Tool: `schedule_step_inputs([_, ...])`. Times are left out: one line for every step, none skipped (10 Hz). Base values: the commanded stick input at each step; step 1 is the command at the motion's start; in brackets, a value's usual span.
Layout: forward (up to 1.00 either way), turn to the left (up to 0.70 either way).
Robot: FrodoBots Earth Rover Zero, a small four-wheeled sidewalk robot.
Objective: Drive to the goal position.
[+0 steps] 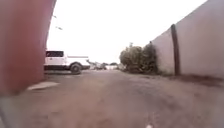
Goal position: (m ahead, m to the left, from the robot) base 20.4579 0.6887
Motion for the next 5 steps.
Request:
schedule_step_inputs([1.00,0.00])
schedule_step_inputs([1.00,0.07])
schedule_step_inputs([1.00,0.17])
schedule_step_inputs([1.00,0.30])
schedule_step_inputs([1.00,0.00])
